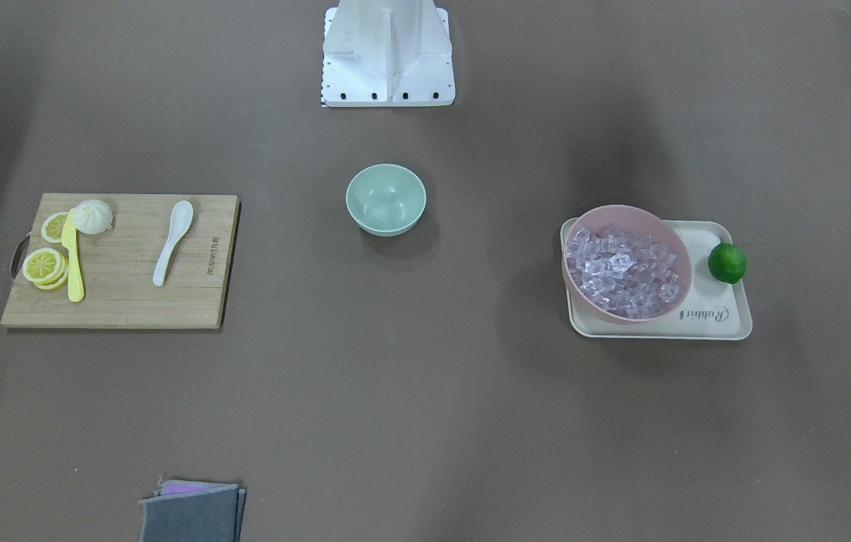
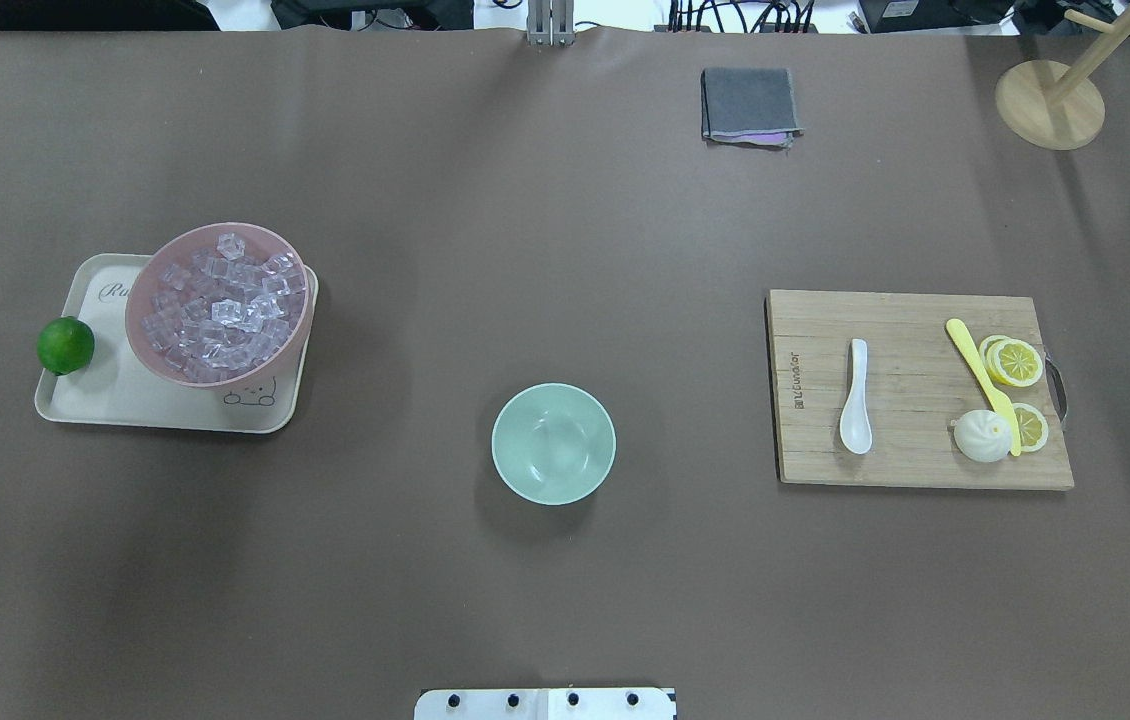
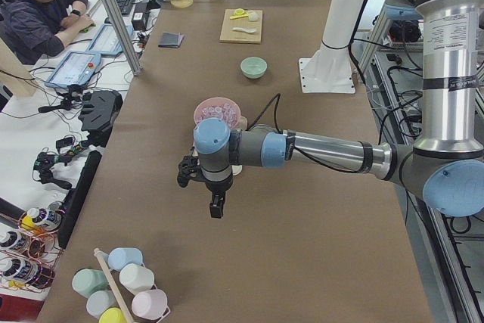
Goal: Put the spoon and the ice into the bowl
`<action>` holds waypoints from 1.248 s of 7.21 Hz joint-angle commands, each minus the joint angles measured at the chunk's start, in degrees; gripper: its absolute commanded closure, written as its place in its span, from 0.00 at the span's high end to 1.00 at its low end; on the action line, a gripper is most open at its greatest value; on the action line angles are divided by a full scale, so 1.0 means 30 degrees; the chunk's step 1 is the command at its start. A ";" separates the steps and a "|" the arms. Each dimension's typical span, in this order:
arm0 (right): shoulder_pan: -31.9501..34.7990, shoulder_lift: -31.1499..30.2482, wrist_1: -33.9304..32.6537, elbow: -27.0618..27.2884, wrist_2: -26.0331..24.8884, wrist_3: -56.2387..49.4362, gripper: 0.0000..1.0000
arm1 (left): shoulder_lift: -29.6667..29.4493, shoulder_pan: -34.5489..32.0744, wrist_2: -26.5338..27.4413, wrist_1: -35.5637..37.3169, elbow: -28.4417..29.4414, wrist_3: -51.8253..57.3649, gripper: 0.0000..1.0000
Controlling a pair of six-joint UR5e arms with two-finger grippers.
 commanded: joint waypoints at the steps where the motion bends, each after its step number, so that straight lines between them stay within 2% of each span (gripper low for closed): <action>1: 0.0000 0.0001 0.0000 -0.0022 0.0029 0.0000 1.00 | 0.0044 0.0032 0.0870 0.0000 -0.0144 0.0057 0.99; 5: -0.0029 0.0030 0.0029 0.0066 0.0088 -0.0088 1.00 | -0.0159 0.0003 0.0966 -0.0030 -0.0848 -0.0001 0.99; 6: -0.0029 0.0205 0.0029 0.0646 0.0059 -0.0146 1.00 | -0.0189 0.0003 0.0908 -0.0581 -0.1226 -0.0001 0.99; 9: 0.0000 0.0584 0.0029 0.3749 0.0001 0.0087 1.00 | -0.0218 0.0003 0.0936 -0.6629 -0.0677 -0.0089 0.99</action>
